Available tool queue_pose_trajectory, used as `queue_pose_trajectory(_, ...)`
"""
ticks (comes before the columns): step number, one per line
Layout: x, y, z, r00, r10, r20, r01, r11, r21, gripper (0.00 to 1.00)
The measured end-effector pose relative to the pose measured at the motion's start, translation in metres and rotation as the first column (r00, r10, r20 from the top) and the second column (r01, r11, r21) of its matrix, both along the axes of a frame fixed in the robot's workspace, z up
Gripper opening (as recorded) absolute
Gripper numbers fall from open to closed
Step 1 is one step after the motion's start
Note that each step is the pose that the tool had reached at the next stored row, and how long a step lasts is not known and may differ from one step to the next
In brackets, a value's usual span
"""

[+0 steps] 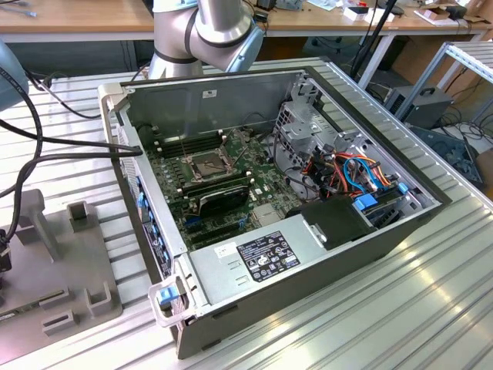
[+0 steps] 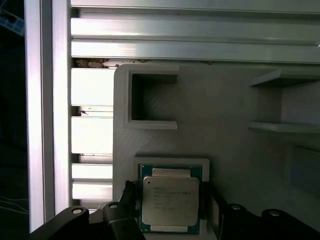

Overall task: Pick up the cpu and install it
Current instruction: 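Pick up the cpu and move it towards the insertion slot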

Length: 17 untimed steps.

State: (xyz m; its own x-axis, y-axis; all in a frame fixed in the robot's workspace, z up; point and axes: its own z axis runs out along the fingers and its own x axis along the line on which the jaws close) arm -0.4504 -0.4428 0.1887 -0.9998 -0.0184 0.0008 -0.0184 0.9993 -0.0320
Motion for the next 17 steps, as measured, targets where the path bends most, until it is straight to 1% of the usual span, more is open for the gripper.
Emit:
queue_pose_trajectory(5,0.0,0.0,0.0009,1.0,0.0,0.0,0.0,1.0,0.0,0.66)
queue_pose_trajectory(17,0.0,0.0,0.0009,1.0,0.0,0.0002,0.0,1.0,0.0,0.65)
